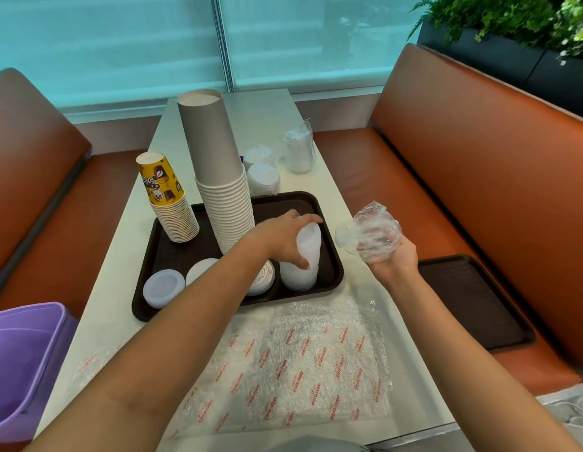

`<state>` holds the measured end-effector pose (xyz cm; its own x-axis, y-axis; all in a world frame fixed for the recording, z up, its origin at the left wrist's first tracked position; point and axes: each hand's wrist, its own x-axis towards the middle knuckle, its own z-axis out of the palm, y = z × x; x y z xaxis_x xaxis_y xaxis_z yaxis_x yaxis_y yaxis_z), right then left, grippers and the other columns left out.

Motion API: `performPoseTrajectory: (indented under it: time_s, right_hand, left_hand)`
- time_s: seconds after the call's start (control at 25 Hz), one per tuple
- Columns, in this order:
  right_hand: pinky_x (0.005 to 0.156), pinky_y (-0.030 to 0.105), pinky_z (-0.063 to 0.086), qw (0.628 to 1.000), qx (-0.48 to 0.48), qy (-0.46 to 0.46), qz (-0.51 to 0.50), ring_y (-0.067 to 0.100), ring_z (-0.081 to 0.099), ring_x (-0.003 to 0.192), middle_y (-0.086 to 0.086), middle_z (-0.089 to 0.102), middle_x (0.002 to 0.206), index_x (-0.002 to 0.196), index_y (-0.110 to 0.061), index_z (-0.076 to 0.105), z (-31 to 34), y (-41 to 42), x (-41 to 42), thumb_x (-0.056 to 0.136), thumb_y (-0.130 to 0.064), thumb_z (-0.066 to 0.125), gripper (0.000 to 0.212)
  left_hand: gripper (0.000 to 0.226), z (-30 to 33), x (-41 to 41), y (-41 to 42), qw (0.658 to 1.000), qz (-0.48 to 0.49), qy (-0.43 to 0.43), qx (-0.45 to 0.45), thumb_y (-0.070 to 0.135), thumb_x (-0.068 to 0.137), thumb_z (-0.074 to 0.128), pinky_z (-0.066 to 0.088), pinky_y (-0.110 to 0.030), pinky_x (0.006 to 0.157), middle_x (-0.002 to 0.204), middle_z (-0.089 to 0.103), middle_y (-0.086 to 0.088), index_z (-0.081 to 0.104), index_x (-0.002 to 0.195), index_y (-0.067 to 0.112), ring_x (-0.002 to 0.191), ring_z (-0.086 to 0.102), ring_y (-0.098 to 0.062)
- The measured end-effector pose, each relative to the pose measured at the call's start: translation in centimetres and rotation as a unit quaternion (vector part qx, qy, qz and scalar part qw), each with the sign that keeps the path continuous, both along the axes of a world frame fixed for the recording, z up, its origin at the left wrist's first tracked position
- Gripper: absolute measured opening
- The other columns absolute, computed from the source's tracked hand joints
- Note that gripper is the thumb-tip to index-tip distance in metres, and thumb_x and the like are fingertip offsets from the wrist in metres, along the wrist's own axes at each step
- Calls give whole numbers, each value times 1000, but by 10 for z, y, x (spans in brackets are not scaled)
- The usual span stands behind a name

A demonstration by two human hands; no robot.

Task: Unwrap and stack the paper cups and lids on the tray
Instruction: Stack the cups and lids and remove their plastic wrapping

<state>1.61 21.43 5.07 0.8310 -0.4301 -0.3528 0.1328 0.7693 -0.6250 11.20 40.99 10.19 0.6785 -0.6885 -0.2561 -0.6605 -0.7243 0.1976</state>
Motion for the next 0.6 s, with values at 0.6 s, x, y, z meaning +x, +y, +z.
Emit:
performPoseTrajectory:
  time_s: [0.6]
  right_hand:
    - [70, 34, 51, 978, -183, 0, 100, 24, 62, 77, 7, 65, 90, 105, -7, 59, 66, 31, 1, 92, -19, 50, 20]
  left_hand:
    - [9, 48, -74, -12, 858, 137, 31, -495, 23, 89, 64, 54, -32, 76, 77, 68, 1, 66, 87, 14, 71, 64, -13]
